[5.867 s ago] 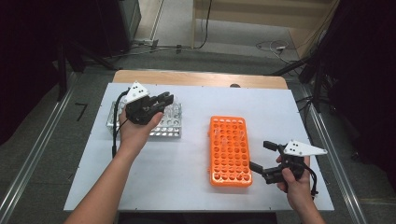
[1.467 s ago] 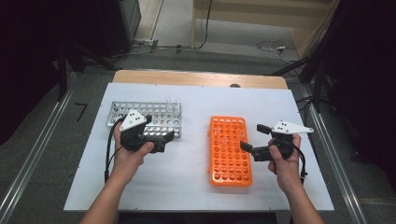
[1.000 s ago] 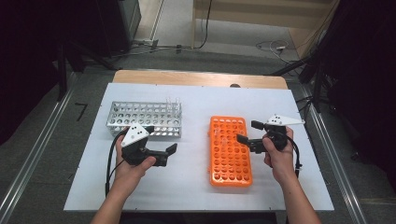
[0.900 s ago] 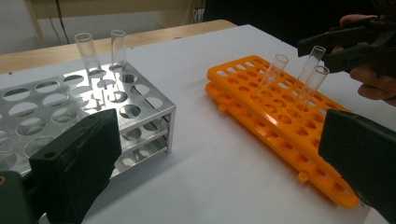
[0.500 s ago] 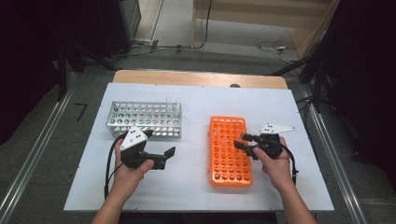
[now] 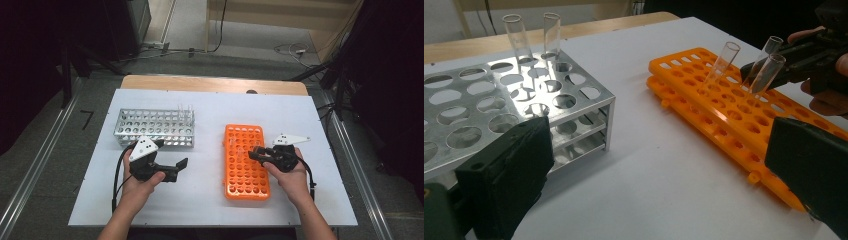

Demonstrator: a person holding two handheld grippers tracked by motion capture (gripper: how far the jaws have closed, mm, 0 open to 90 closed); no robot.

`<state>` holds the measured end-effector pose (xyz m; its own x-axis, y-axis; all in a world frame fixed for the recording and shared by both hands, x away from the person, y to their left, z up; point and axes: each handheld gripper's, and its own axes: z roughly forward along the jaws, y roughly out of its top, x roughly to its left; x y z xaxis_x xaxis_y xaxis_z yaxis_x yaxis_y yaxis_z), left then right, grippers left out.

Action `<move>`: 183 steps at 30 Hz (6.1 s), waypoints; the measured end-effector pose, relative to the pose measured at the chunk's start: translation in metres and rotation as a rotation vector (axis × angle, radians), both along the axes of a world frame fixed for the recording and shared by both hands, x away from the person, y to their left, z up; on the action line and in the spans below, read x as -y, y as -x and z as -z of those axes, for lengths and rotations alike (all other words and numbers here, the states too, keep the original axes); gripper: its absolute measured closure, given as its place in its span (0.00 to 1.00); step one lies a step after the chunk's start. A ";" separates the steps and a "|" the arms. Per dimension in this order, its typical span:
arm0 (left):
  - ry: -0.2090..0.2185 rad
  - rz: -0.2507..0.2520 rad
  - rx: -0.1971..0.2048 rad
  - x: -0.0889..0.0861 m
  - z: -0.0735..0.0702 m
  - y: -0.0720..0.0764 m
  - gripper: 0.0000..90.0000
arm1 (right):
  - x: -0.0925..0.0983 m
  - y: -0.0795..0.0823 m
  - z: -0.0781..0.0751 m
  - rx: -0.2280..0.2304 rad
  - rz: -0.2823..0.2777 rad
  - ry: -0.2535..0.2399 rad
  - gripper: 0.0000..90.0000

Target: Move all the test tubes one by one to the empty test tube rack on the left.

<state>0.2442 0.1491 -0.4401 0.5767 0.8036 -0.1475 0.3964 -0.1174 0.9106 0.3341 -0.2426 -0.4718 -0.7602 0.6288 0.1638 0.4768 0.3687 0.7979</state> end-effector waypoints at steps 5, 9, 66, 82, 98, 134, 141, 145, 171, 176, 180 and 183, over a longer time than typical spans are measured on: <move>0.001 -0.005 0.008 0.000 -0.001 0.001 0.00 | -0.002 0.002 0.001 0.026 0.015 0.017 0.75; 0.004 -0.005 0.010 -0.001 -0.001 0.001 0.00 | -0.002 0.004 0.001 0.044 0.024 0.033 0.80; 0.018 0.027 0.027 0.005 -0.009 0.006 0.00 | -0.007 0.035 -0.077 0.193 -0.028 -0.124 0.82; 0.025 0.049 0.041 0.013 -0.015 0.011 0.00 | -0.033 0.051 -0.090 0.209 -0.108 -0.147 0.82; 0.047 0.097 0.045 0.020 -0.020 0.015 0.00 | -0.081 0.063 -0.065 0.146 -0.229 -0.094 0.82; 0.015 0.301 0.105 0.055 -0.022 0.033 0.77 | -0.128 0.082 -0.043 0.080 -0.372 -0.016 0.82; -0.003 0.300 0.121 0.057 -0.023 0.034 0.83 | -0.127 0.081 -0.043 0.067 -0.376 -0.021 0.82; 0.009 0.299 0.129 0.056 -0.023 0.034 0.84 | -0.126 0.081 -0.043 0.068 -0.376 -0.031 0.81; 0.053 0.164 0.119 0.025 -0.031 0.014 0.84 | -0.067 0.057 -0.061 0.136 -0.233 -0.119 0.00; 0.045 0.135 0.129 0.015 -0.036 0.005 0.84 | -0.051 0.055 -0.060 0.138 -0.206 -0.119 0.00; 0.050 0.111 0.132 0.008 -0.039 -0.001 0.84 | -0.037 0.054 -0.057 0.134 -0.178 -0.116 0.00; 0.058 0.086 0.129 0.001 -0.041 -0.008 0.84 | -0.027 0.057 -0.054 0.138 -0.168 -0.109 0.00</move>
<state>0.2521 0.1477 -0.3994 0.6604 0.7425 -0.1122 0.2663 -0.0918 0.9595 0.2769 -0.2156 -0.4181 -0.8724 0.4760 0.1113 0.3000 0.3415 0.8907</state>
